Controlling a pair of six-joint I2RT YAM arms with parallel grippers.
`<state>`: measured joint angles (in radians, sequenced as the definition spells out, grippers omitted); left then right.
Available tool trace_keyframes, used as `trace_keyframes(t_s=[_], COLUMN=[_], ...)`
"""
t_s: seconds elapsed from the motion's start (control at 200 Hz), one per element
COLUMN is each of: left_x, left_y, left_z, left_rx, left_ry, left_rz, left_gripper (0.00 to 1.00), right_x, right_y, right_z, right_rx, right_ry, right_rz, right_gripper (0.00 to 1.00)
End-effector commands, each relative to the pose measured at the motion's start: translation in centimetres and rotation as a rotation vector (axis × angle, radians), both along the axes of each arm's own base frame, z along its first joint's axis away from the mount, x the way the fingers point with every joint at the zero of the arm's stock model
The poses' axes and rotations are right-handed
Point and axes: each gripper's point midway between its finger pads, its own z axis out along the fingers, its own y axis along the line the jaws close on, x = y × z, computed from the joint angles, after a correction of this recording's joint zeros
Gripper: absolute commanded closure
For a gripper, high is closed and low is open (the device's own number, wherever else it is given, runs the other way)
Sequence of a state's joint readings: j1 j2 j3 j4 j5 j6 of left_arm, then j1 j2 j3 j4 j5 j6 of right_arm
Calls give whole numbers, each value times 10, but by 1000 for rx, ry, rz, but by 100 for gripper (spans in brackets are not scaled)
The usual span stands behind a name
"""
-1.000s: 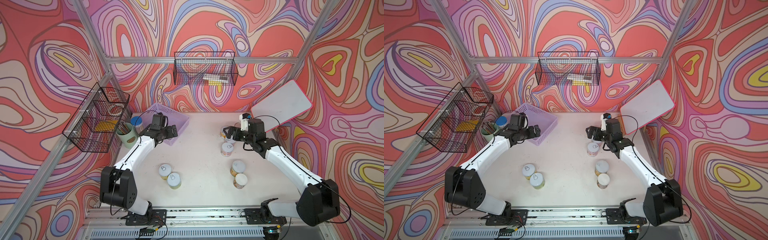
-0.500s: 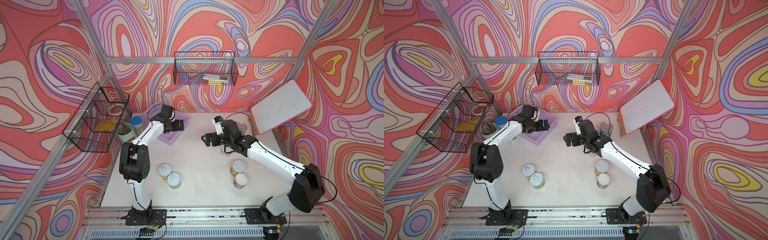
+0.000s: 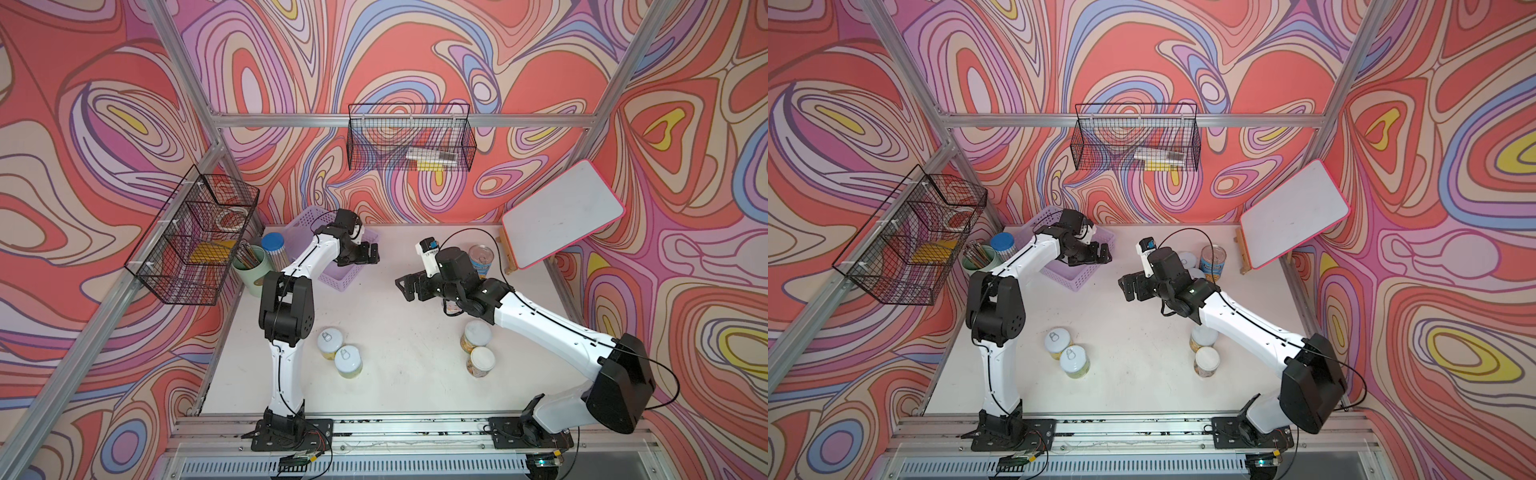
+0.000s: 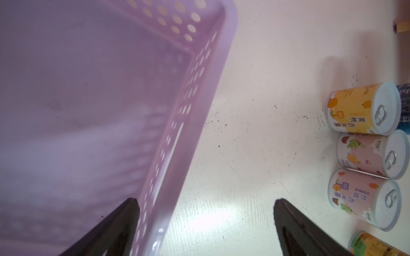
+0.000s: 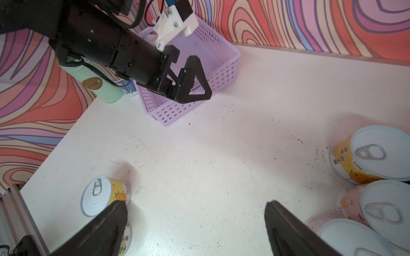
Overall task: Put the canned food in the basket
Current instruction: Move the basket to the center of the board.
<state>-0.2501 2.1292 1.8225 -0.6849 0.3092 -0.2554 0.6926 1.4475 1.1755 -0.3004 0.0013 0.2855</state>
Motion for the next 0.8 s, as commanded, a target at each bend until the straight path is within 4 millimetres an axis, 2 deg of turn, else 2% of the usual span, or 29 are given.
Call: trace_keyframes(t_s=[0.0, 0.22, 0.441, 0.791], left_x=[-11, -20, -39, -77], left_y=[-14, -28, -51, -86], left_z=[-3, -6, -15, -17], left_rx=[-18, -32, -65, -84], left_ry=[42, 57, 92, 113], left_rz=[-62, -97, -153, -233], left_gripper=[1, 2, 9, 9], right_x=[1, 1, -2, -6], right_y=[-15, -46, -81, -100], right_z=[12, 27, 39, 38], right_rx=[-14, 3, -16, -45], right_ry=[-55, -112, -171, -177], right_rz=[-54, -205, -347, -419], right_gripper=[2, 2, 2, 2])
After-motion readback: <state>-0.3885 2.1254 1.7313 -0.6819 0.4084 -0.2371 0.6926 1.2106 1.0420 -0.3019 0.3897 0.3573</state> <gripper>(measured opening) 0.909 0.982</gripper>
